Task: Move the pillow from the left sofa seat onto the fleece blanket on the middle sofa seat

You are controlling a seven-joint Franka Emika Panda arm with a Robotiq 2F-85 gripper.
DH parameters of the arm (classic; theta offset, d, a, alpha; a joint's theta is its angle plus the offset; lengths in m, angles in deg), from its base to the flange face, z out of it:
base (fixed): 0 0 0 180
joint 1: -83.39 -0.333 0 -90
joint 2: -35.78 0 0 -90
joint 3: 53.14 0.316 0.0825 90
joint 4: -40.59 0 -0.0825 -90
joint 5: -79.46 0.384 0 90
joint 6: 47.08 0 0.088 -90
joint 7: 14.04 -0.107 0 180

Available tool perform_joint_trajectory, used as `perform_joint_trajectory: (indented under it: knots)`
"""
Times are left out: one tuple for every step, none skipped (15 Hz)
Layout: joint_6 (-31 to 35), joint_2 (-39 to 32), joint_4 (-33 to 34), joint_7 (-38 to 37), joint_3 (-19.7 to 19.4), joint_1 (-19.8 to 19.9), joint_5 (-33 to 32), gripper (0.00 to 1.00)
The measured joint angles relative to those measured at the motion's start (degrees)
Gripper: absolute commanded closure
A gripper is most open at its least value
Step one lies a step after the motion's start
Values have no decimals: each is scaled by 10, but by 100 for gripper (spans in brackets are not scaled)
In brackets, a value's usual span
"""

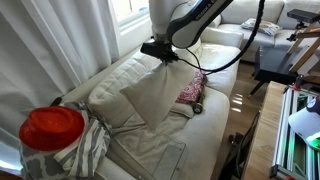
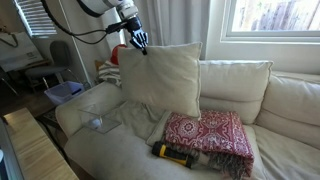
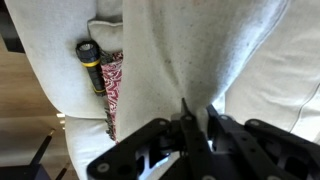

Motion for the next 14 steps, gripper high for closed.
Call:
perform_joint_trajectory:
  knots:
    - [0,-2,0,1,11,9,-5,97]
    - [0,-3,0,2,18,17,-13,97]
    - [0,-5,-1,3,21,24,-25,97]
    - [-1,-5,-2,6,22,32,-36,97]
    - [-3,-5,-4,10,22,42,-48,97]
    - [-5,-3,-7,15,21,52,-60,97]
    - [-6,-1,-11,21,19,63,-73,97]
    - [-7,0,-14,31,17,75,-85,97]
    - [-8,2,-15,42,14,88,-95,97]
    - [-9,2,-16,58,12,101,-105,97]
    - [-10,2,-17,78,12,114,-109,97]
    - [-10,2,-17,103,12,128,-110,97]
    - [-13,2,-17,124,12,140,-112,97]
    - [-18,1,-17,145,11,151,-112,97]
